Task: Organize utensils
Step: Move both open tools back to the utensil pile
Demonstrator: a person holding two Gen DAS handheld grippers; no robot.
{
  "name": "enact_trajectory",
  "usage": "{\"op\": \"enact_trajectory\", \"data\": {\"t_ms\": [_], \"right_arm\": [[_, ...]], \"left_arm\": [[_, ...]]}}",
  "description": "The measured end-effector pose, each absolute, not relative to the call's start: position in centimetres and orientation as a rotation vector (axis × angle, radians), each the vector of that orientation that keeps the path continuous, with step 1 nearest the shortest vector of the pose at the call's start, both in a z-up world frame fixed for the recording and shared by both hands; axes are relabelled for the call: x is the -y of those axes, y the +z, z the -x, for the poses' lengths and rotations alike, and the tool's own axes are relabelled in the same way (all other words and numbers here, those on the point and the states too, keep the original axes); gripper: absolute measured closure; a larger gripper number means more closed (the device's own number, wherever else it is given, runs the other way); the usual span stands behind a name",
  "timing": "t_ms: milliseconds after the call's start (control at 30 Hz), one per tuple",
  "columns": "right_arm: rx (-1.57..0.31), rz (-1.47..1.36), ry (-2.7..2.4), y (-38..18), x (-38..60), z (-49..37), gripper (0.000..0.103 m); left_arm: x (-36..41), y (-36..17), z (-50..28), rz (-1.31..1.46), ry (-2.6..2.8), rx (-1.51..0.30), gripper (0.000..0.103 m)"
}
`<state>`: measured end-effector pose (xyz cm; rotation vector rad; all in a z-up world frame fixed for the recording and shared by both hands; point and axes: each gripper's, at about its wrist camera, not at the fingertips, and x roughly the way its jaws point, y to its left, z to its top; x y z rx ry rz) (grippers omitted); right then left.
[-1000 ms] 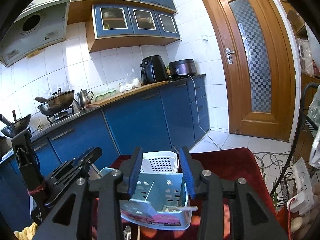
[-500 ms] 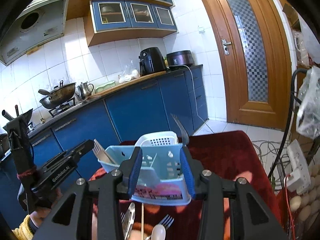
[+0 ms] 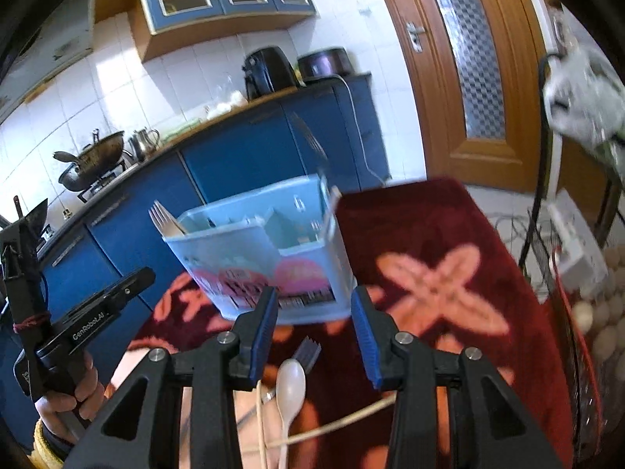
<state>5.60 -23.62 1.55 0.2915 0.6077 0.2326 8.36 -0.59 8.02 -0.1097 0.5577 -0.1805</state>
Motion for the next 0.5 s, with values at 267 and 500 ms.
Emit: {"op": "enact_trajectory", "data": {"t_ms": [267,500], "right_arm": [[-0.755,-0.337,0.170,-2.0,24.9,-5.6,0.061],[-0.873,-0.402,0.128,-4.3,26.3,-5.9,0.061]], "left_arm": [[0.2,5.1,-8.2,0.103,-0.177,-0.667,0.085],[0.4,3.2,-8.1,0.105,-0.225,-0.768,0.085]]}}
